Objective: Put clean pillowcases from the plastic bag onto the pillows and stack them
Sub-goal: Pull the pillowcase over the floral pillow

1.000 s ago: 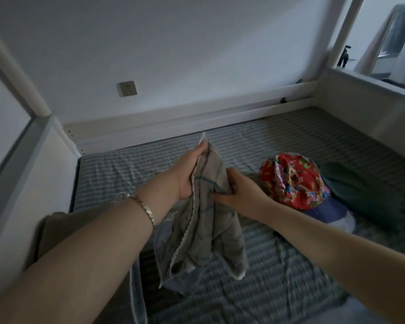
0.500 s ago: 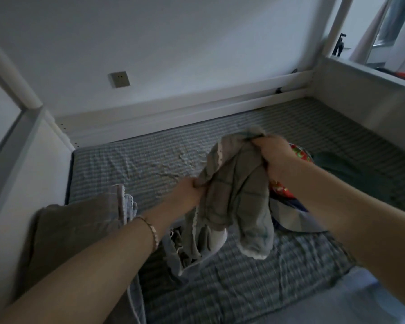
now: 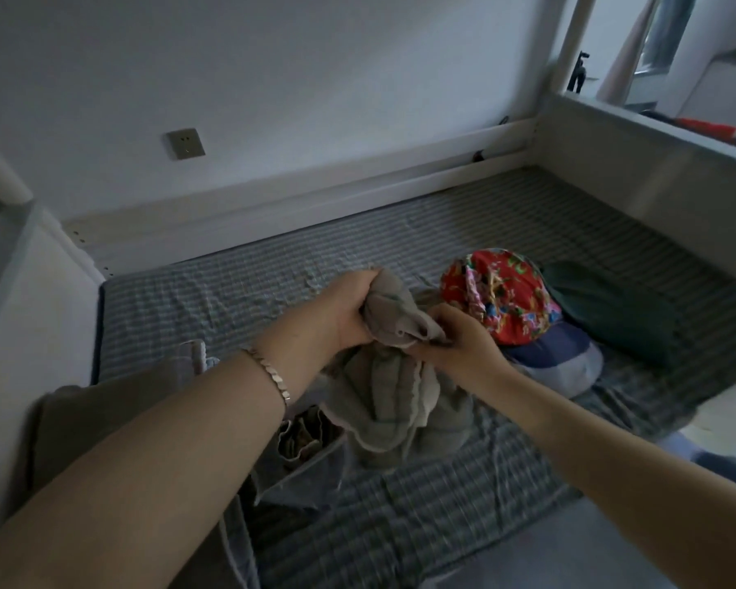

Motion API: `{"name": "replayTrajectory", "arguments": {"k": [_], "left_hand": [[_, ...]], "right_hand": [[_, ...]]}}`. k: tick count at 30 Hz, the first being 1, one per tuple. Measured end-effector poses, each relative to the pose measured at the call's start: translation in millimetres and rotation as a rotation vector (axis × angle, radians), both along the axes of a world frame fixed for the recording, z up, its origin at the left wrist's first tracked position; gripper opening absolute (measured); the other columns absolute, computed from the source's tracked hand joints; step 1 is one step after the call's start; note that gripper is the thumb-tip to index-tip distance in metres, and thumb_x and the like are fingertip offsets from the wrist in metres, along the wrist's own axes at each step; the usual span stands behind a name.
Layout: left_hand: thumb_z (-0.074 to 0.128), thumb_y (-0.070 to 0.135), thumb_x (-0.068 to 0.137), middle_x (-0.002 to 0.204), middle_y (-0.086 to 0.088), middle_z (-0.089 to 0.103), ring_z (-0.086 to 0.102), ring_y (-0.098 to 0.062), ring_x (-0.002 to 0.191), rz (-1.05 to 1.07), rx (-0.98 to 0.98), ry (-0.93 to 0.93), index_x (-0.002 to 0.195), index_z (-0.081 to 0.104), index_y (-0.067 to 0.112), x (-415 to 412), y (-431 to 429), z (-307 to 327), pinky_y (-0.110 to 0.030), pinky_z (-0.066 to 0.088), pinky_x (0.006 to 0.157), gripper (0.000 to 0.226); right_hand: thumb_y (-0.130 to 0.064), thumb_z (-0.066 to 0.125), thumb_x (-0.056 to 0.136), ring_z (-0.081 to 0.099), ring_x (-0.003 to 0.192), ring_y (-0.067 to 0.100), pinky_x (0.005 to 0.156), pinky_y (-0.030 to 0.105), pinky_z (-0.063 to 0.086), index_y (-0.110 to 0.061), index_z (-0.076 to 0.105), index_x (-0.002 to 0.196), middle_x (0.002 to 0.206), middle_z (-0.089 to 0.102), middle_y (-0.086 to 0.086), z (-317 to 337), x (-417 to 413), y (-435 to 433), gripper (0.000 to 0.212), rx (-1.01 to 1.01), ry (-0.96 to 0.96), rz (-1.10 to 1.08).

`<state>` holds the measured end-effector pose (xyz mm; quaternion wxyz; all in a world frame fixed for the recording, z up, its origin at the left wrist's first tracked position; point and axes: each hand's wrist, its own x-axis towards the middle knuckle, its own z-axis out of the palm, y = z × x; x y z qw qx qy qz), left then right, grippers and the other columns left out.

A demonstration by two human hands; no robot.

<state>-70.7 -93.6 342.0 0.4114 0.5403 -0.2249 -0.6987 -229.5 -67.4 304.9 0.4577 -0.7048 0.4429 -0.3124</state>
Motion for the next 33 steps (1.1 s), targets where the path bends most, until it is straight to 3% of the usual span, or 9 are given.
{"name": "replayTrajectory", "arguments": {"k": [4,7,11,14,17,22,26,30,33], "left_hand": [[0.043,0.036,0.097,0.070,-0.010,0.060,0.061,-0.019,0.058,-0.190,0.037,-0.141,0.075,0.055,0.009,9.8,5.9,10.1,-0.029,0.051,0.062,0.037],[0.061,0.042,0.083,0.077,-0.010,0.069,0.068,-0.018,0.067,-0.248,-0.036,-0.154,0.082,0.064,0.006,18.1,10.0,7.8,-0.029,0.057,0.070,0.036],[0.081,0.073,0.033,0.116,-0.001,0.064,0.062,-0.020,0.104,-0.422,-0.156,-0.794,0.121,0.054,0.015,16.9,21.4,-7.5,-0.038,0.051,0.092,0.109],[0.075,0.054,0.060,0.116,-0.004,0.057,0.058,-0.023,0.104,-0.344,-0.338,-1.228,0.125,0.042,0.011,7.2,29.4,-17.9,-0.038,0.049,0.089,0.084],[0.051,0.029,0.089,0.123,-0.015,0.051,0.053,-0.033,0.106,-0.232,-0.387,-1.309,0.134,0.027,0.007,11.8,31.1,-18.0,-0.034,0.043,0.083,0.056],[0.052,0.024,0.090,0.131,-0.022,0.046,0.051,-0.037,0.112,-0.374,-0.163,-1.526,0.139,0.023,0.008,50.1,28.8,-37.3,-0.040,0.043,0.088,0.059],[0.058,0.026,0.086,0.133,-0.020,0.038,0.042,-0.037,0.120,-0.736,-0.089,-1.781,0.131,0.035,0.013,54.2,27.6,-61.7,-0.044,0.039,0.099,0.052],[0.049,0.014,0.090,0.115,-0.006,0.056,0.052,-0.024,0.110,-0.569,-0.625,-1.416,0.113,0.059,0.014,17.0,15.5,-79.3,-0.027,0.038,0.087,0.026],[0.040,0.002,0.092,0.091,-0.002,0.057,0.054,-0.017,0.085,-0.362,-0.525,-0.944,0.100,0.059,0.011,-18.3,8.1,-74.5,-0.023,0.035,0.064,0.023]], "right_hand": [[-0.014,0.068,0.083,0.047,0.062,0.003,0.060,0.023,0.036,-0.003,0.057,0.078,0.066,0.049,-0.005,3.3,2.5,-1.2,0.017,0.026,-0.001,0.184],[-0.004,0.056,0.086,0.040,0.054,0.004,0.056,0.027,0.030,-0.015,0.046,0.070,0.061,0.043,-0.006,2.5,5.2,-5.8,0.022,-0.072,0.097,-0.080],[-0.007,0.052,0.084,0.045,0.065,0.019,0.056,0.033,0.030,-0.013,0.044,0.089,0.072,0.047,-0.002,9.4,9.4,-10.3,0.011,-0.230,0.394,-0.251],[-0.002,0.050,0.083,0.051,0.086,0.029,0.065,0.031,0.029,-0.009,0.049,0.106,0.099,0.052,0.008,9.3,15.0,-10.3,0.024,-0.426,0.641,-0.230],[0.001,0.052,0.081,0.047,0.107,0.035,0.080,0.037,0.038,-0.009,0.051,0.117,0.119,0.048,0.014,-2.3,-4.3,-22.6,0.038,-0.337,0.736,-0.406],[-0.005,0.052,0.087,0.055,0.102,0.034,0.069,0.030,0.038,-0.008,0.054,0.116,0.110,0.056,0.011,-15.5,-52.5,-31.1,0.029,0.061,0.613,-0.711],[-0.008,0.037,0.097,0.059,0.085,0.033,0.072,0.040,0.054,0.003,0.056,0.104,0.092,0.057,0.015,-2.0,-47.4,-48.8,0.024,0.509,-0.058,-0.864],[-0.010,0.042,0.097,0.061,0.075,0.029,0.063,0.035,0.056,-0.008,0.062,0.092,0.089,0.062,0.016,18.9,-31.4,-55.3,0.021,0.548,-0.270,-0.741],[-0.015,0.051,0.093,0.061,0.069,0.024,0.062,0.028,0.054,-0.009,0.065,0.084,0.080,0.064,0.011,26.8,-32.1,-59.8,0.018,0.427,-0.142,-0.613]]}}
